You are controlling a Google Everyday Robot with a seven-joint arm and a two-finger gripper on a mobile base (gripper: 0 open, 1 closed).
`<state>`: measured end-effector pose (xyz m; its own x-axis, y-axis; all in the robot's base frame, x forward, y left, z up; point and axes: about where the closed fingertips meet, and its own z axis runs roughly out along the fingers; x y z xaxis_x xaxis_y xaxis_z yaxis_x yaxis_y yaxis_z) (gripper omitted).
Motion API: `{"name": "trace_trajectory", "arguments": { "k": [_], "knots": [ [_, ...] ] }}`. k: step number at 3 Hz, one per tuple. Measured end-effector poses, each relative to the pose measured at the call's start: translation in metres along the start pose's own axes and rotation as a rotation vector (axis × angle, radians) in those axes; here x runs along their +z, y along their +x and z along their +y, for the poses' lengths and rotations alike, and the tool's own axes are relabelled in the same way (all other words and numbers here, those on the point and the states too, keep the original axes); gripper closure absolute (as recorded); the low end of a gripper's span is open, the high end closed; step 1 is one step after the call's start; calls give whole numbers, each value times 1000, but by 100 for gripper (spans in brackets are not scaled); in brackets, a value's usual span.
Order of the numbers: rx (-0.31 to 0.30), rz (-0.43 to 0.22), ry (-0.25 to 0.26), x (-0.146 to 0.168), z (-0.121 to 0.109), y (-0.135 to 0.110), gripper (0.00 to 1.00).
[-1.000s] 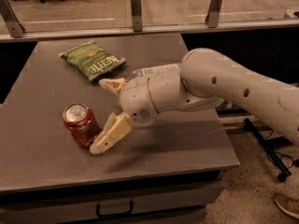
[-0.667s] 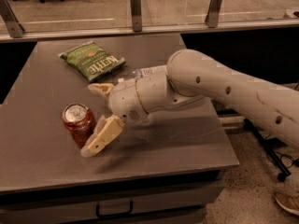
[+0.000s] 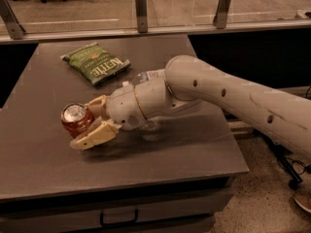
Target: Move coke can near green jalapeno chip bag
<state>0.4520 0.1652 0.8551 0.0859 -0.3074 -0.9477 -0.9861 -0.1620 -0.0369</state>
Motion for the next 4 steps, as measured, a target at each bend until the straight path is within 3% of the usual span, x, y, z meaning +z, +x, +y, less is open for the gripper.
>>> {"name": "trace_trajectory", "arguments": {
  "k": [1, 2, 3, 4],
  "knots": [
    [17, -22, 59, -14, -12, -3, 65],
    [26, -18, 170, -38, -35, -7, 87],
    [22, 7, 308, -66, -65, -10, 100],
    [24, 30, 396, -76, -92, -9, 100]
  ]
}}
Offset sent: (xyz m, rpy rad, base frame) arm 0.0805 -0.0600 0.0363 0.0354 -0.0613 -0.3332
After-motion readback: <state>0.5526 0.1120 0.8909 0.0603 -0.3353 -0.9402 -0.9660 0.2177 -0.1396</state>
